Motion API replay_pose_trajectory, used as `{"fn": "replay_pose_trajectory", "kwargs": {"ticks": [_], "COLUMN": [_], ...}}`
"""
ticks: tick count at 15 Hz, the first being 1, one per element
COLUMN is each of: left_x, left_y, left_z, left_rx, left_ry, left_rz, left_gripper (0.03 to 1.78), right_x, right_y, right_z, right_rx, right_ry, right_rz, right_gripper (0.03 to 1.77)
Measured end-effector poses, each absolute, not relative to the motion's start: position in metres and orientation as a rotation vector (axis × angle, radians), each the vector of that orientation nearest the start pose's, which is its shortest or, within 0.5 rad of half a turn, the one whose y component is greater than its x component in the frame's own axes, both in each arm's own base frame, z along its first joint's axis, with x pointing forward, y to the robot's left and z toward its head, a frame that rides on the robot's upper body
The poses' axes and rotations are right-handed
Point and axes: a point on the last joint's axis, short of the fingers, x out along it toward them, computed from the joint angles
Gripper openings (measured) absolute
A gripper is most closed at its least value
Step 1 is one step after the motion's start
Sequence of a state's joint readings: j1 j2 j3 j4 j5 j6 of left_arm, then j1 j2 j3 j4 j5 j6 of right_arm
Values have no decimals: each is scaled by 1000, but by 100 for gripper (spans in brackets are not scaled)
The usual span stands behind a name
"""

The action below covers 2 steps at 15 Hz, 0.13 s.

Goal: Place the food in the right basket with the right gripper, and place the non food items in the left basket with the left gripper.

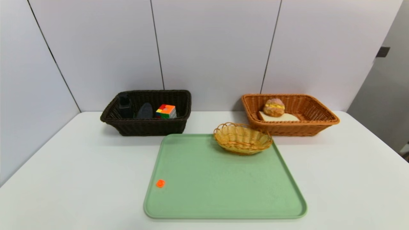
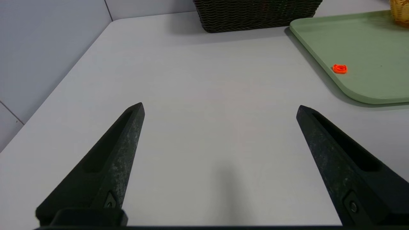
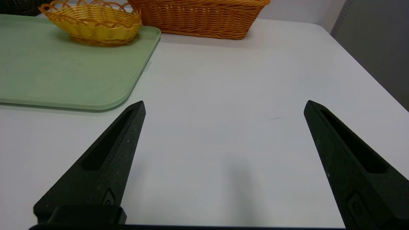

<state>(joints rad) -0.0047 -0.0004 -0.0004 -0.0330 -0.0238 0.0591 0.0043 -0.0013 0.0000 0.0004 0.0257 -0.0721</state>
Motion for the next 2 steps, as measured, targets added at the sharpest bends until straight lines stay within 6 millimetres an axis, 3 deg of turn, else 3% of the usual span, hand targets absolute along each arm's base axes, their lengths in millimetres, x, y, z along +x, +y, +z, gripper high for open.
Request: {"fn": "replay_pose_trajectory", "kwargs": {"ticks": [2], "left_x": [-23], "left_y": [0], "left_z": [79], "left_rx": [60], "left_ry": [-34], "left_rz": [-27], "left_gripper": [169], "right_x": [-23], "right_y": [0], "right_z": [75], "right_rx": [-69], "right_ry": [-2], "right_rz": [29], "right_gripper": [171]}}
